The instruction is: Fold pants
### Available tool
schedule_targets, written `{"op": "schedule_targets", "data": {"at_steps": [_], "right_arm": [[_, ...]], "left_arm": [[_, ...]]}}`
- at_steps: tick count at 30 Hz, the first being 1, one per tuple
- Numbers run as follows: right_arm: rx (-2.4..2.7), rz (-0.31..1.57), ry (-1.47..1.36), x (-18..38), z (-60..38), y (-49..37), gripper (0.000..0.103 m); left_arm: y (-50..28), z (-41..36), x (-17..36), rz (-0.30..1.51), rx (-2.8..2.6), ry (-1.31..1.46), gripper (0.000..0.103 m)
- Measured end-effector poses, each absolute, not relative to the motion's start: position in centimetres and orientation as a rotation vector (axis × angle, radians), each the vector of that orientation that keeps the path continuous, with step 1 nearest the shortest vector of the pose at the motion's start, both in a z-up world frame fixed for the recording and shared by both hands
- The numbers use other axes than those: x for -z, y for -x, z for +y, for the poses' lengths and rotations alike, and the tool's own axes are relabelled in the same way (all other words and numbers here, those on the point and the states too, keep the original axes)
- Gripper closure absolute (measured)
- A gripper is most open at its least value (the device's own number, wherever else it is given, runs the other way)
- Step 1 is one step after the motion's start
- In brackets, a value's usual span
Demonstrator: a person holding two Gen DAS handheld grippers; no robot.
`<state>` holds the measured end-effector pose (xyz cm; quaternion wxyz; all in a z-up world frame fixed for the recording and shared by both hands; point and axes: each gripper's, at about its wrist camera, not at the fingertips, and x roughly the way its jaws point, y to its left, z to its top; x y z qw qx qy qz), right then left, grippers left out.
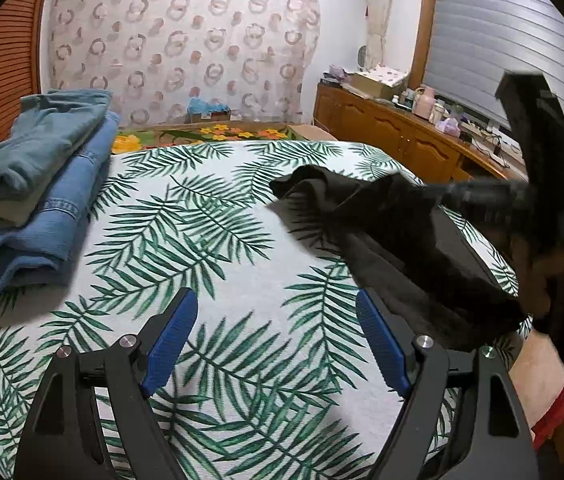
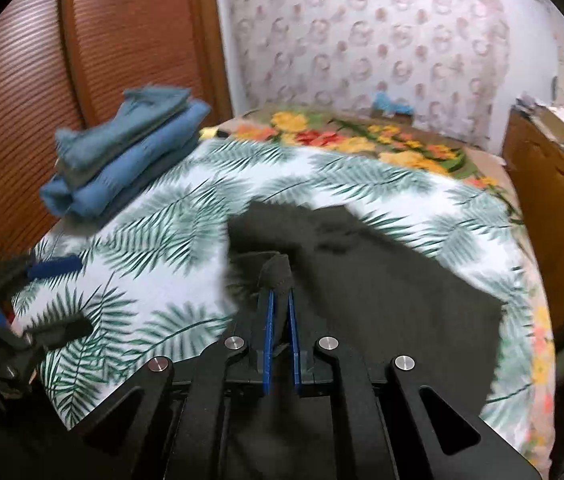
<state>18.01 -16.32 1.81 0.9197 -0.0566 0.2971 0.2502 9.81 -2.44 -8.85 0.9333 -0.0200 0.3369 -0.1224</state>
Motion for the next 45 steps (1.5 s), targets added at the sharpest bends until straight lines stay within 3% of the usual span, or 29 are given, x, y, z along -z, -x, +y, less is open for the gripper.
{"op": "schedule_targets", "data": {"at_steps": [19,21,25,45], "right_arm": [[-0.273,0.635,0.084,-1.7,-22.4,-22.5,0.096],[-0.259,0.638,0.073,-1.7,-22.6,-22.5,0.09],[-0.244,0.618,0.06,-2.0,-23.4,-22.0,0.063],[-0.122,0.731,0.068,1.1,-26.2,-23.9,0.063]], "left_arm": [[-9.7,-4.1,9.5,0.706,0.277,0.004,0.021],[-9.7,-4.3,9.6,0.708,0.28,0.002,0.021],[-10.0,-5.1,9.5,0.708,0.291,-0.02,0.021],[-13.4,-8.8,11.2,0.797,0.363,-0.079,0.021]]}}
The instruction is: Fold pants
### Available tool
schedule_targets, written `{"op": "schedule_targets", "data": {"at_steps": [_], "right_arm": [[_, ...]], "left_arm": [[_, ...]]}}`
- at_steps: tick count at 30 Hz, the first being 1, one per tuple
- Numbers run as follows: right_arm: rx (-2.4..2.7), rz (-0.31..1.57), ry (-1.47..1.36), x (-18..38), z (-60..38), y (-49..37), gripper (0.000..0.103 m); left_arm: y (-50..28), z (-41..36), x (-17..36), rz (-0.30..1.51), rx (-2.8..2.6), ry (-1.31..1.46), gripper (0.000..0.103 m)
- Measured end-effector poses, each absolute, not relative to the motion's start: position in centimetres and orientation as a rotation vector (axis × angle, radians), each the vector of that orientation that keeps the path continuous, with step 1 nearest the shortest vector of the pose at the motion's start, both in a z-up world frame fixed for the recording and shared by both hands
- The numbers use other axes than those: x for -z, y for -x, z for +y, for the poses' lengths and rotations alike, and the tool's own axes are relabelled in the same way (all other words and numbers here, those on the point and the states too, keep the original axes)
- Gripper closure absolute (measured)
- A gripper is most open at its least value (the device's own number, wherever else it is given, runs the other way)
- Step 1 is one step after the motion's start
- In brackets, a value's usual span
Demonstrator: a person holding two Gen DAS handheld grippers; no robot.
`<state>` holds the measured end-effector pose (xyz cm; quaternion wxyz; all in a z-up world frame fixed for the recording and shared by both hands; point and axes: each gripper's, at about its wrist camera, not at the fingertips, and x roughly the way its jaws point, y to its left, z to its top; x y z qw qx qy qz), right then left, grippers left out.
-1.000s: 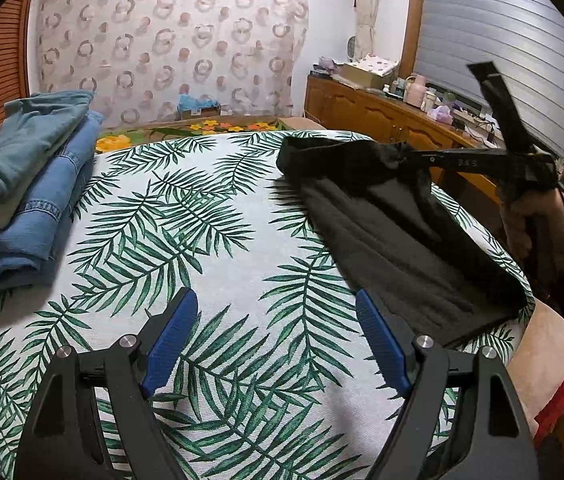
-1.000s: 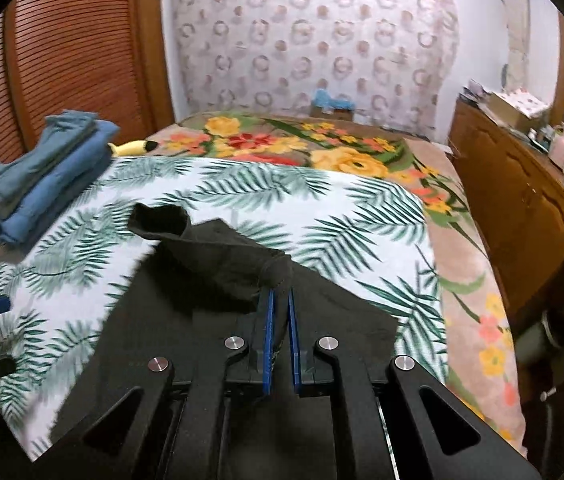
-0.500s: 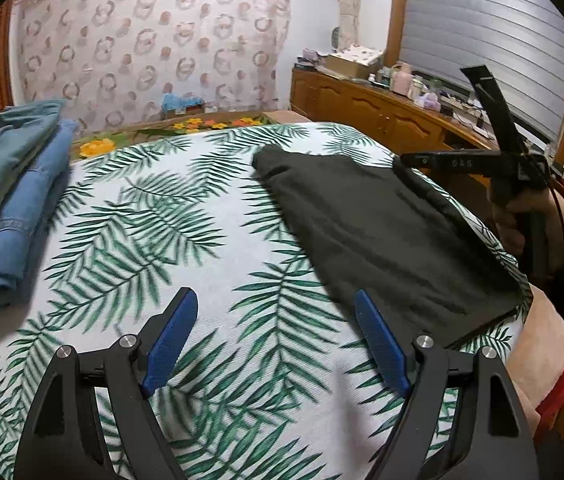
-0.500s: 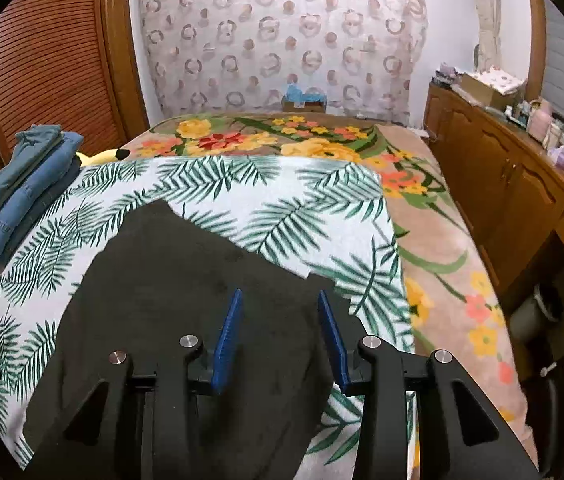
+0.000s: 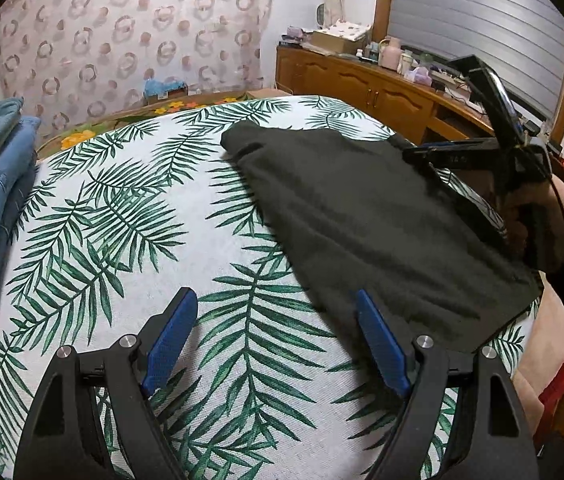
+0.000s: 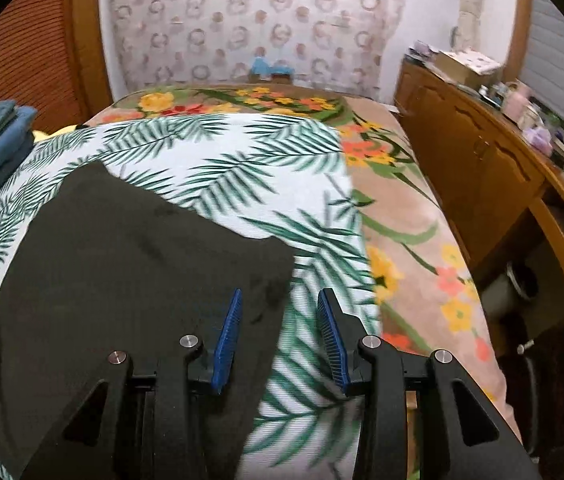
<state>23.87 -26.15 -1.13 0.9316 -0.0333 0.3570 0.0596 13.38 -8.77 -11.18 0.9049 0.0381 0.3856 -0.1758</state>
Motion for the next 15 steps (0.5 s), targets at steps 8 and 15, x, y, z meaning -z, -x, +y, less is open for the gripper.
{"op": "schedule_targets", "data": {"at_steps": [8,15], "right_arm": [[-0.161,0.699,0.029,0.6,-26.8,-21.0,0.063],[-0.232,0.695,0.035,1.9,-25.2,-16.3,0.062]], "left_arm": [[-13.8,-9.3,11.8,0.842,0.361,-0.095,0.021],[-13.9,-9.6,12.1,0.857,0.361,-0.102,0.02]]}}
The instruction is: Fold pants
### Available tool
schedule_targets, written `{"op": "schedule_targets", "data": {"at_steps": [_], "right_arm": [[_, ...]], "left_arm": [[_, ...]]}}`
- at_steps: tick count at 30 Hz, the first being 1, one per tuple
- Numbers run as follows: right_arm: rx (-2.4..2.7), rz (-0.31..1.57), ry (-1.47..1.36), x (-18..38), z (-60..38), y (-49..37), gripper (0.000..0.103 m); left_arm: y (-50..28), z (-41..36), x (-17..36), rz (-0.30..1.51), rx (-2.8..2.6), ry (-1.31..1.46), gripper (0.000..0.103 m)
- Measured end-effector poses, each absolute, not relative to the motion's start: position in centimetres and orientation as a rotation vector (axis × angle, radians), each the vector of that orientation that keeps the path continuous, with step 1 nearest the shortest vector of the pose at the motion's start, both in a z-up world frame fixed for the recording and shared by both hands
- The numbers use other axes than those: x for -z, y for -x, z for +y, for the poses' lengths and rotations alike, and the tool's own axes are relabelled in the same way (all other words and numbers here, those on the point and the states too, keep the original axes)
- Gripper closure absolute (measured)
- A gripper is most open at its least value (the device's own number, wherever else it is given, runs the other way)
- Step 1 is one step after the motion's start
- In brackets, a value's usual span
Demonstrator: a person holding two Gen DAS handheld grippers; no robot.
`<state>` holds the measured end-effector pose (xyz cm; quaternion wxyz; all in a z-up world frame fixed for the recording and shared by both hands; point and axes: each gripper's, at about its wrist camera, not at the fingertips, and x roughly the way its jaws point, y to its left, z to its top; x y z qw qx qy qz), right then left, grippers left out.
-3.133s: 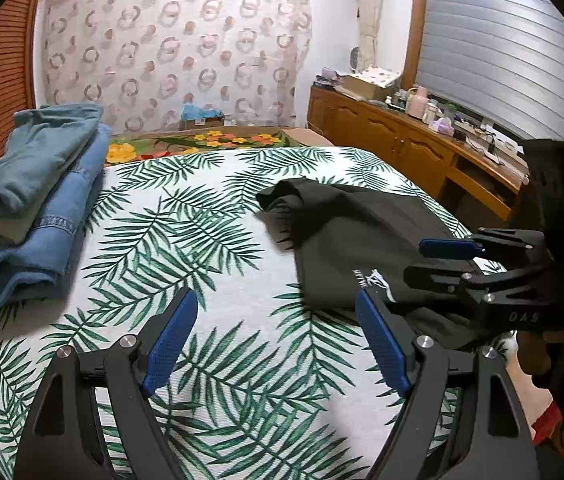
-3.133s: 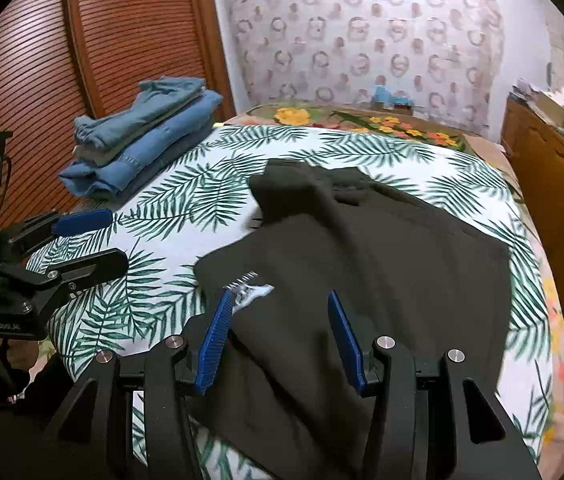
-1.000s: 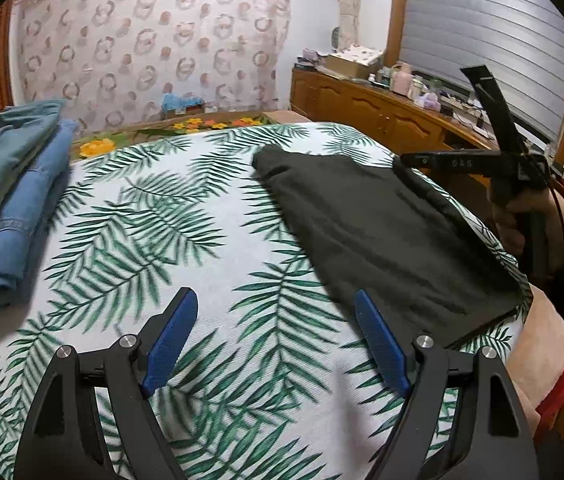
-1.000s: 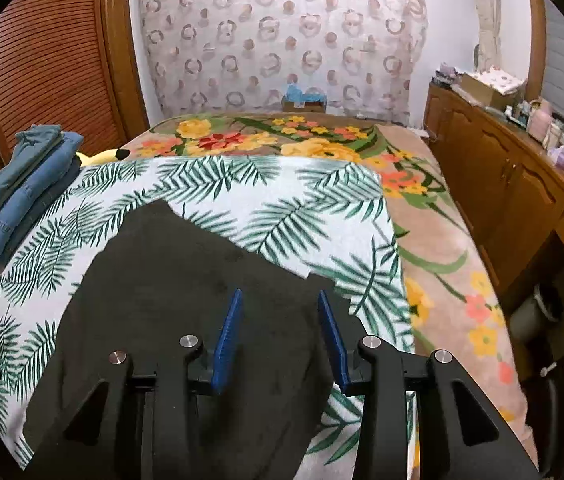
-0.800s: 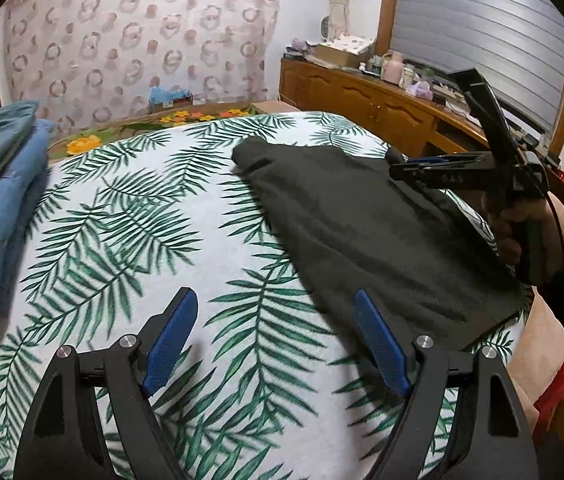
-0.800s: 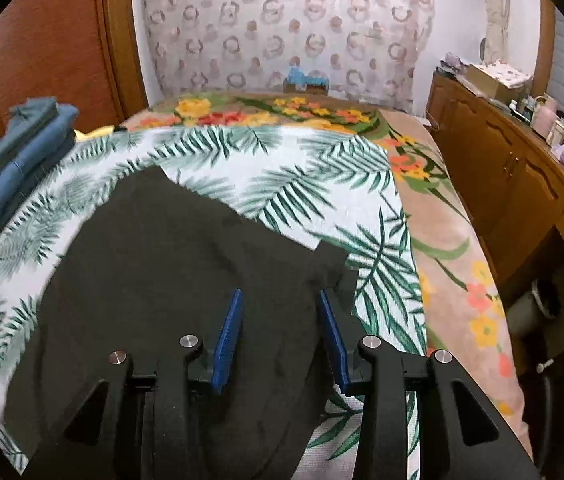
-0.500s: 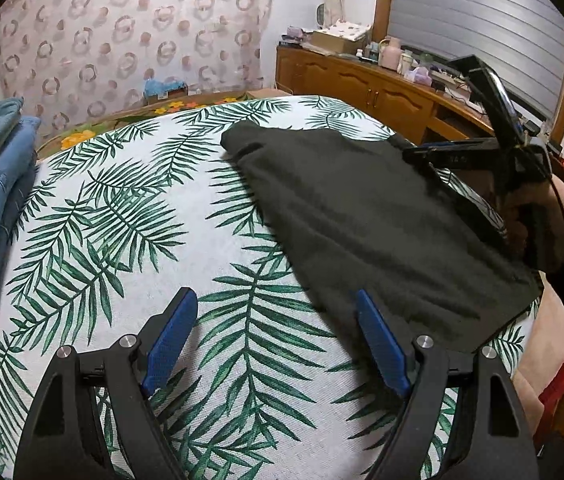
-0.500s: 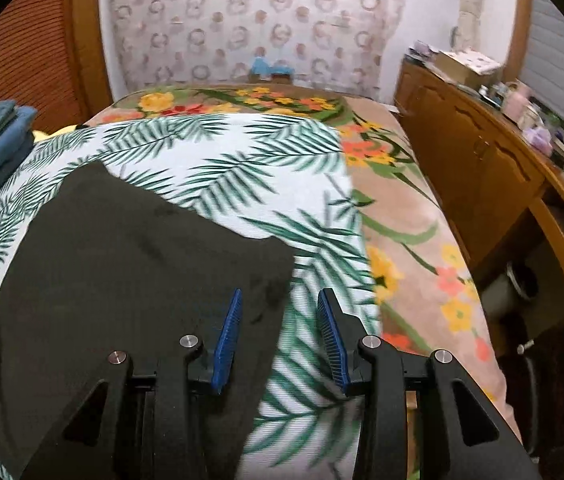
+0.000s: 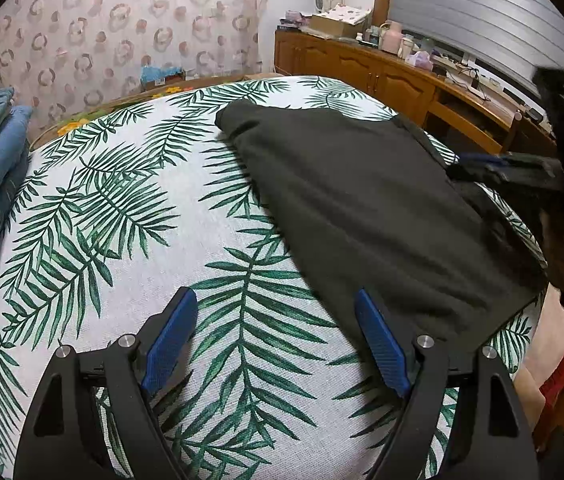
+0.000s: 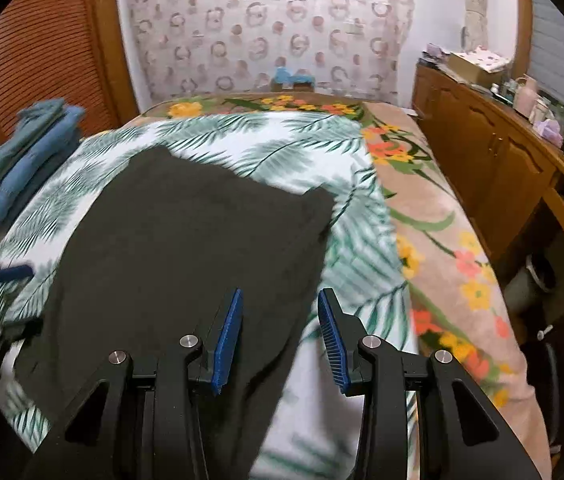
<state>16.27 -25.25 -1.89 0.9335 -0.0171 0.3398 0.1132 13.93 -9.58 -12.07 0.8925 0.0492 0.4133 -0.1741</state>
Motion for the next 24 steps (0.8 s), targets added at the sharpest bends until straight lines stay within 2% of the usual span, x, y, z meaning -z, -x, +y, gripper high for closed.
{"op": "schedule_targets", "data": {"at_steps": [8,11,15,16,24], "right_arm": [[-0.264,0.693,0.096,3.4,-24.0,-13.4,0.059],[-0.242,0.688,0.095,3.5,-24.3,-13.5,0.05],[-0.204,0.662,0.07,4.0,-25.1,-13.7,0.031],[-0.202,0.658,0.059,4.1,-25.2,-13.7,0.03],[-0.197,0.634,0.071,4.9,-24.2,-12.9,0.029]], "left_arm": [[-14.0,-9.6,12.1,0.858,0.363,-0.101,0.018],[-14.0,-9.6,12.1,0.858,0.363,-0.101,0.018],[-13.9,-9.7,12.1,0.858,0.363,-0.103,0.017],[-13.9,-9.7,12.1,0.857,0.363,-0.102,0.017],[-13.9,-9.7,12.1,0.858,0.363,-0.102,0.017]]}}
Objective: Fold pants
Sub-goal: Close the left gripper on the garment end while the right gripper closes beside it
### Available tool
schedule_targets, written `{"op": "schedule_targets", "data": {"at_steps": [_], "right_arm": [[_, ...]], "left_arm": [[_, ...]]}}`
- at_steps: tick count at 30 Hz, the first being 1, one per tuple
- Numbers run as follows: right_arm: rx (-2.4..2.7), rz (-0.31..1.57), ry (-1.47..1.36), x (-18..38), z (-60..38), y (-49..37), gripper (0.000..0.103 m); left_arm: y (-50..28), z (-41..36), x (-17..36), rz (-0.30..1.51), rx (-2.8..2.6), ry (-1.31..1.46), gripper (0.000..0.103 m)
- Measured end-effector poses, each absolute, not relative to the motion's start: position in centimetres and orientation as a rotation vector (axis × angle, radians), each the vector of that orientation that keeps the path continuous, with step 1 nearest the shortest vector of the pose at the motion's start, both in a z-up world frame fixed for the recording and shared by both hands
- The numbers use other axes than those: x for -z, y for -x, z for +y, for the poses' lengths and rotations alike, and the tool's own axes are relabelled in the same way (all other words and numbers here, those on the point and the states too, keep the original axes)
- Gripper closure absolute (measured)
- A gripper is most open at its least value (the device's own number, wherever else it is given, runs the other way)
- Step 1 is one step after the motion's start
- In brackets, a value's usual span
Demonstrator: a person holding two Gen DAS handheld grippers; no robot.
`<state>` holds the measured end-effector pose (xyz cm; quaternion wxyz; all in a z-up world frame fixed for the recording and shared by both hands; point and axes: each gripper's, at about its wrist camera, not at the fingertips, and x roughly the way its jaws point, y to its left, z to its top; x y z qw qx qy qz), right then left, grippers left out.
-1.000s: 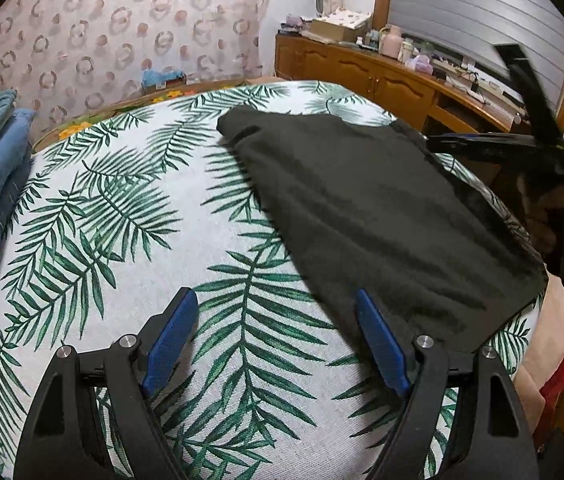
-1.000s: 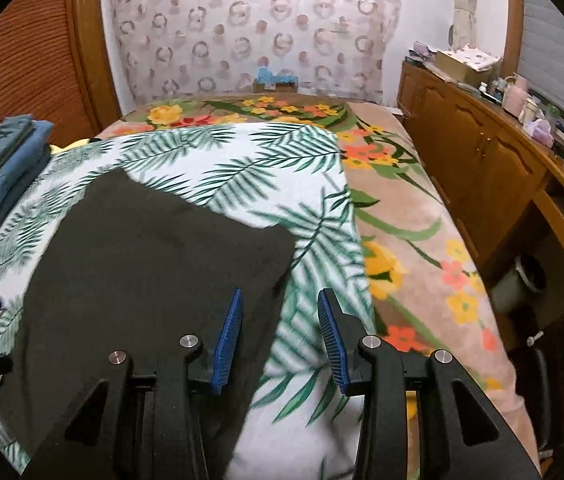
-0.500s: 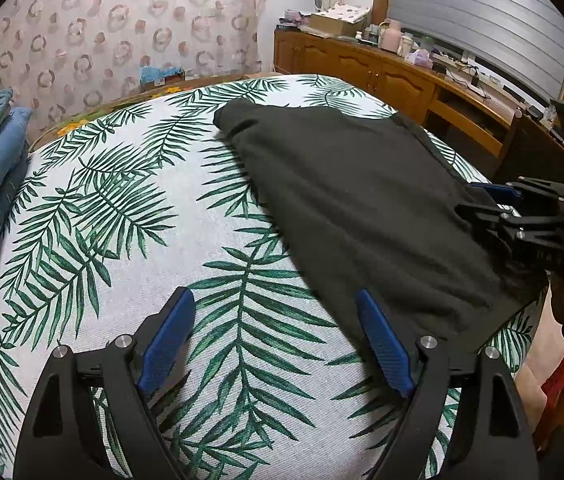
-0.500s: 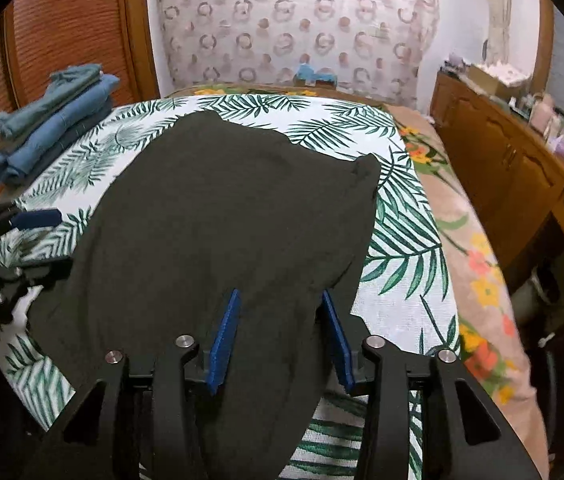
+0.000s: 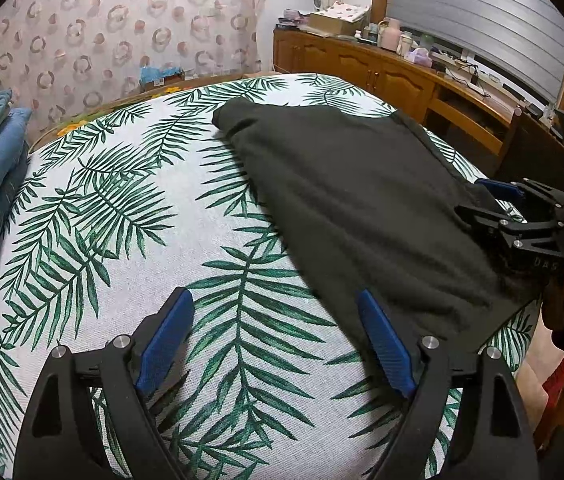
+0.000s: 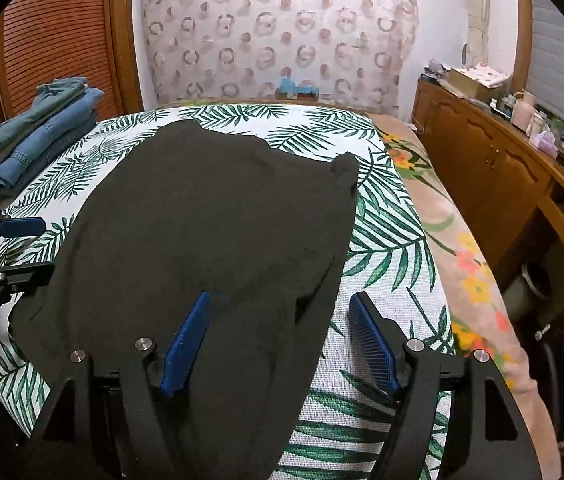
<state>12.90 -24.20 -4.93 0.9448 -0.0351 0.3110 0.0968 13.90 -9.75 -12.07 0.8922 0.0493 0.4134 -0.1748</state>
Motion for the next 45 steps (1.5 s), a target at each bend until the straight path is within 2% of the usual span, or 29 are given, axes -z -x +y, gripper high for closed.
{"op": "schedule_targets", "data": {"at_steps": [4,10,17,21,35,38,40,42,45], "right_arm": [[-0.195,0.643,0.067,4.4,-23.8,-12.6,0.029],[-0.199,0.637,0.059,3.1,-24.4,-10.9,0.03],[-0.241,0.619,-0.002,2.6,-25.3,-7.1,0.03],[-0.251,0.641,-0.005,3.4,-25.5,-6.0,0.035],[-0.274,0.684,-0.026,4.4,-25.0,-5.3,0.056],[-0.285,0.683,-0.016,4.4,-24.6,-5.3,0.066],[-0.301,0.684,-0.018,4.4,-24.4,-5.3,0.077],[-0.311,0.686,-0.019,4.4,-24.3,-5.4,0.082],[-0.305,0.687,-0.013,4.4,-24.2,-5.5,0.082]], "left_arm": [[-13.9,-9.7,12.0,0.86,0.368,-0.099,0.018],[-12.3,-9.4,11.0,0.84,0.428,-0.066,0.031],[-10.1,-11.1,9.7,0.829,0.507,-0.092,0.039],[-9.7,-11.9,10.3,0.851,0.522,-0.122,0.042],[-9.6,-11.9,11.4,0.873,0.512,-0.104,0.042],[-9.3,-12.0,11.4,0.872,0.519,-0.101,0.046],[-9.0,-12.1,11.3,0.882,0.526,-0.102,0.047],[-8.6,-12.4,11.3,0.886,0.536,-0.104,0.049],[-8.1,-12.7,11.3,0.882,0.54,-0.115,0.052]]}}
